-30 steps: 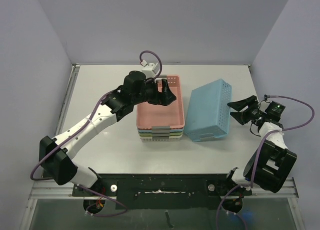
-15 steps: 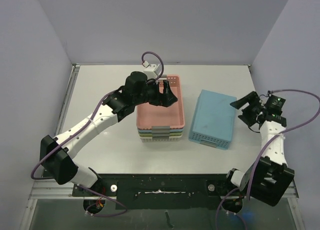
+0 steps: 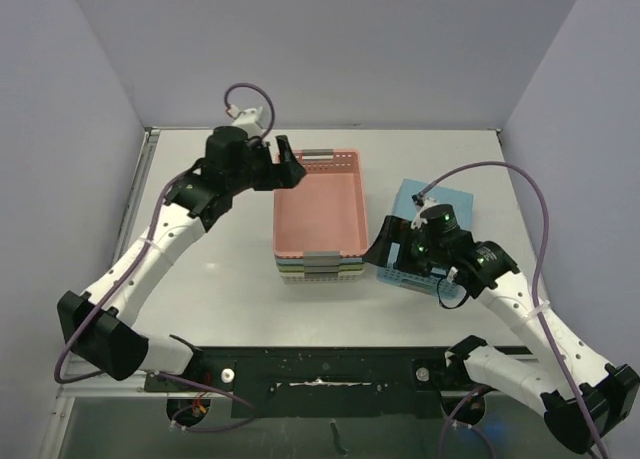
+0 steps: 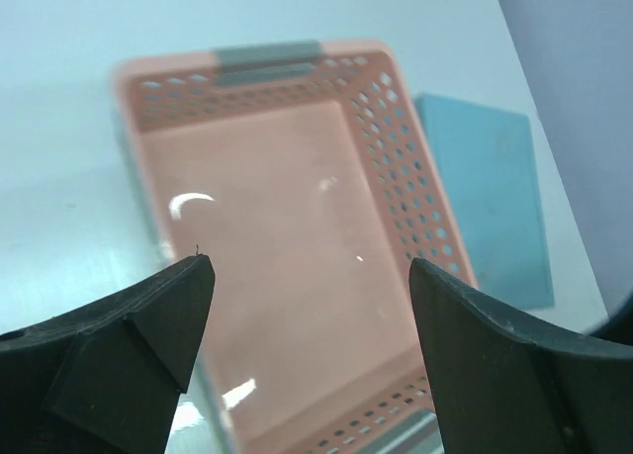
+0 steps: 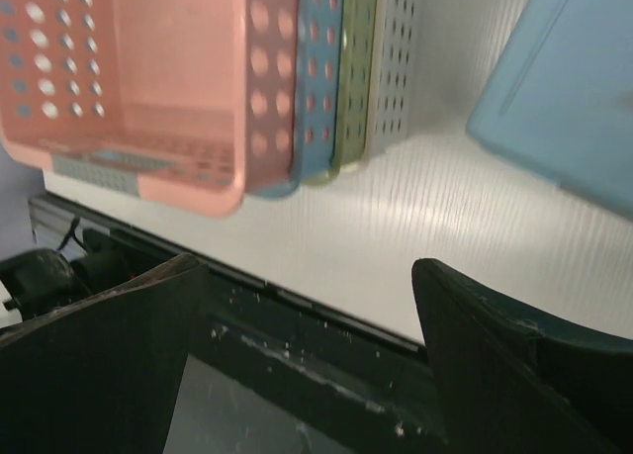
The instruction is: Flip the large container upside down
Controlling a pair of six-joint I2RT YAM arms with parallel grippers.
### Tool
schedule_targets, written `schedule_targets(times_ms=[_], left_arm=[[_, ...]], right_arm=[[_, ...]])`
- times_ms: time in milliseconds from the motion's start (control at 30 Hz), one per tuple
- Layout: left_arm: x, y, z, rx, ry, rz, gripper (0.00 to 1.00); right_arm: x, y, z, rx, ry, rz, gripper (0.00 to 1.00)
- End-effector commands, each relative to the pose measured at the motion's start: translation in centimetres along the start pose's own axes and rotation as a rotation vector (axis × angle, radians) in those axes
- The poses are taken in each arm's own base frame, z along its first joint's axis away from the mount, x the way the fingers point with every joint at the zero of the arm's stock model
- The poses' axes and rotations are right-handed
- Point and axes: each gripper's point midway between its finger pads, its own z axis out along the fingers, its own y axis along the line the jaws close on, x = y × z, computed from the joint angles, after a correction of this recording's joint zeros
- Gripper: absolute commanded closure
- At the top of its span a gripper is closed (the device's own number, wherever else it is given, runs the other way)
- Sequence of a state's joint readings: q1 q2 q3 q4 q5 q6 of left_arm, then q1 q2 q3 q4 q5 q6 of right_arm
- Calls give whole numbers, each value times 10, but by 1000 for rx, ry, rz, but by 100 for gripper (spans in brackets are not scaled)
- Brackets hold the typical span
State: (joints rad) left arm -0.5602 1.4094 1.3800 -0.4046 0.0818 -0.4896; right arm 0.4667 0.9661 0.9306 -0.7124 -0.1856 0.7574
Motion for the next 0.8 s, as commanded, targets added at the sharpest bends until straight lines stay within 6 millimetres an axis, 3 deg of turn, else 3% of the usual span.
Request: schedule_targets(times_ms=[0, 67, 133, 267, 500, 633, 767], left_arm=[[-47, 36, -48, -97, -159, -43, 19], [-50, 53, -55, -132, -174, -60, 19], [-53, 59, -60, -144, -184, -62, 19], [-55, 59, -66, -146, -186, -52, 19], [-49, 57, -76, -135, -184, -55, 19], [-45, 52, -77, -102, -169, -70, 19], [-41, 50, -80, -89, -167, -71, 19]], right_arm=[[43, -19, -3, 123, 50, 107, 12], [54, -37, 4, 189, 58, 156, 12], [53, -48, 11, 233, 33, 165, 12], [25, -69, 29, 325, -47, 151, 13], [-59, -130, 61, 395, -176, 208, 15], [-113, -181, 55, 548, -251, 287, 15], [-158, -216, 57, 577, -304, 323, 15]])
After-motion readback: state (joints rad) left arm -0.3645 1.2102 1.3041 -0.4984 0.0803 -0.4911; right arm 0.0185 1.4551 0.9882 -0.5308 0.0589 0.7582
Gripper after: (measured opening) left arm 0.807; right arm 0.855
